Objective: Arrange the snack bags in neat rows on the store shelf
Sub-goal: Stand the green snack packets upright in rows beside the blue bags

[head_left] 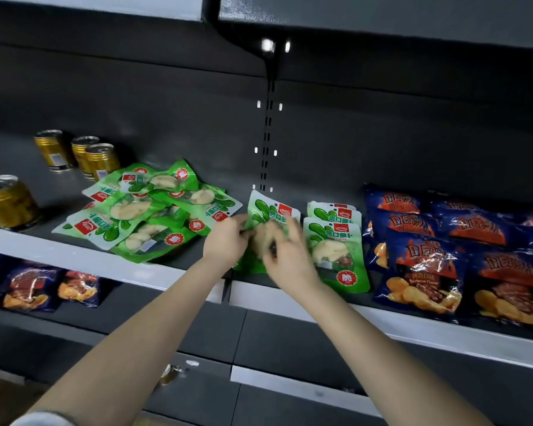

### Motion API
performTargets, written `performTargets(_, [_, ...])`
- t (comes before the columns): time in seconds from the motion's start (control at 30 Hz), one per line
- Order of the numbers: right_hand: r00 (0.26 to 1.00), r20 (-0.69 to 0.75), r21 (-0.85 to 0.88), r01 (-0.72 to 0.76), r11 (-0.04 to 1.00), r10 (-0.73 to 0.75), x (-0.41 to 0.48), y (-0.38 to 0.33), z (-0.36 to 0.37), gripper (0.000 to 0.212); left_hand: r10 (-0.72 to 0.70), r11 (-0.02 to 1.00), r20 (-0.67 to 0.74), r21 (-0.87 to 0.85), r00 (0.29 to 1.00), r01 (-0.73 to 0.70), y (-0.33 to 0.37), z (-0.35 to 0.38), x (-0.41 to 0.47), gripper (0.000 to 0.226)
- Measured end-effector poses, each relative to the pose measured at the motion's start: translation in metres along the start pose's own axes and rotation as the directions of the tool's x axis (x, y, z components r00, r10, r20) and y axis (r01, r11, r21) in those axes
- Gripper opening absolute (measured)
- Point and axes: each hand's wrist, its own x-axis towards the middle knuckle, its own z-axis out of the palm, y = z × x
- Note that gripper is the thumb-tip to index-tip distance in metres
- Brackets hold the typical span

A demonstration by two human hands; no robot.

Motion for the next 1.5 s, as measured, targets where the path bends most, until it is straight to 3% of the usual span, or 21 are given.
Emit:
performTargets(0.13, [0.947, 0.32, -0.092, 0.02, 0.996, 0.01, 0.006, -0.003, 0.017, 0.068, 0.014, 0.985, -0.009, 0.169, 1.0, -0.012, -0.001, 0.01, 0.005, 0.029])
performTargets(0.23, [0.922, 0.381, -0.18, -0.004, 0.984, 0.073, 0.015, -0.007, 0.02, 0.067, -0.032, 0.95, -0.018, 0.309, 0.999, 0.036, -0.008, 0.016, 0.005, 0.036])
performTargets(0.3, [0.911, 0.397, -0.219, -0.023, 0.975, 0.111, 0.021, -0.008, 0.021, 0.065, -0.056, 0.959, -0.061, 0.274, 0.997, 0.07, -0.011, 0.018, 0.005, 0.035])
performTargets(0.5, [0.913, 0.378, -0.28, -0.042, 0.959, 0.151, 0.042, -0.004, 0.026, 0.064, -0.123, 0.988, -0.131, 0.08, 0.984, 0.134, -0.016, 0.016, 0.009, 0.034])
performTargets(0.87, [0.915, 0.312, -0.299, -0.16, 0.941, 0.255, 0.075, 0.007, 0.034, 0.064, -0.153, 0.981, -0.069, 0.11, 0.986, 0.159, -0.018, 0.02, 0.011, 0.039])
performTargets(1.5, [0.952, 0.202, -0.312, -0.16, 0.936, 0.23, 0.075, 0.009, 0.039, 0.063, -0.134, 0.984, -0.023, 0.118, 0.991, 0.136, -0.019, 0.021, 0.012, 0.039])
